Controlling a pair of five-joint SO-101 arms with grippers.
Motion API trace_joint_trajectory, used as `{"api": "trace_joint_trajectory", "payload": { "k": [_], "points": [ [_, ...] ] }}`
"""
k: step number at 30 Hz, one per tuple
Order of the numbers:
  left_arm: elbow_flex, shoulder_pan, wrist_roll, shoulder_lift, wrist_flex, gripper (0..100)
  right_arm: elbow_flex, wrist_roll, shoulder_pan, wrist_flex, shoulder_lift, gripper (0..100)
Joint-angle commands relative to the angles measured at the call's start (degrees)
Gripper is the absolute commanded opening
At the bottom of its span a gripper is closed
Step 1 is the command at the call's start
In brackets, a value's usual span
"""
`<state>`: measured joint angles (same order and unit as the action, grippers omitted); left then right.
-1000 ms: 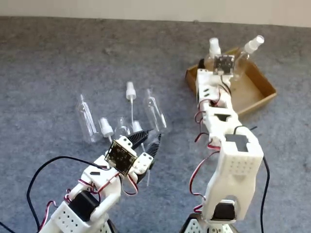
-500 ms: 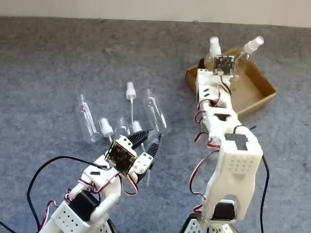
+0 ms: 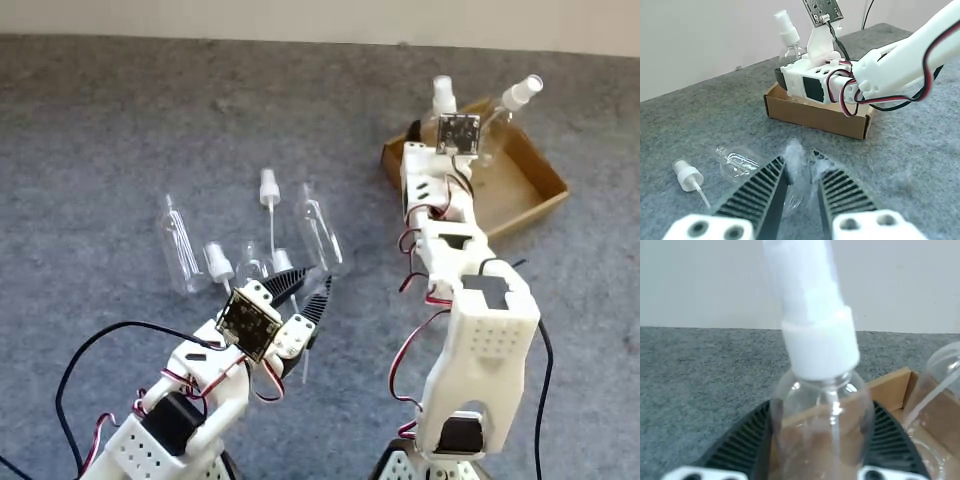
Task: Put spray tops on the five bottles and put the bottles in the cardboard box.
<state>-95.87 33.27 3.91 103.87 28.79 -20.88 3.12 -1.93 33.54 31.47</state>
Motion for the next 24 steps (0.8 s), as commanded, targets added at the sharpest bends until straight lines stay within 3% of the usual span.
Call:
{"api": "trace_joint_trajectory", "payload": {
  "k": [1,10,19,24],
  "points": [
    [-1.2,-0.7,0.3,0.4,0.1,1,2.0,0.6,-0.5,0.5,-0.3,22.1],
    [-1.2,-0.7,0.3,0.4,0.2,1,2.1,0.5,-1.0,0.5,-0.5,22.6],
    [-1.2,-0.7,0.3,0.3,0.2,1,2.2,0.5,-1.0,0.4,-0.6,30.7],
    [-1.2,-0.7,0.3,0.3,0.2,1,1.5,0.5,-1.4,0.2,-6.6,30.7]
  ]
}}
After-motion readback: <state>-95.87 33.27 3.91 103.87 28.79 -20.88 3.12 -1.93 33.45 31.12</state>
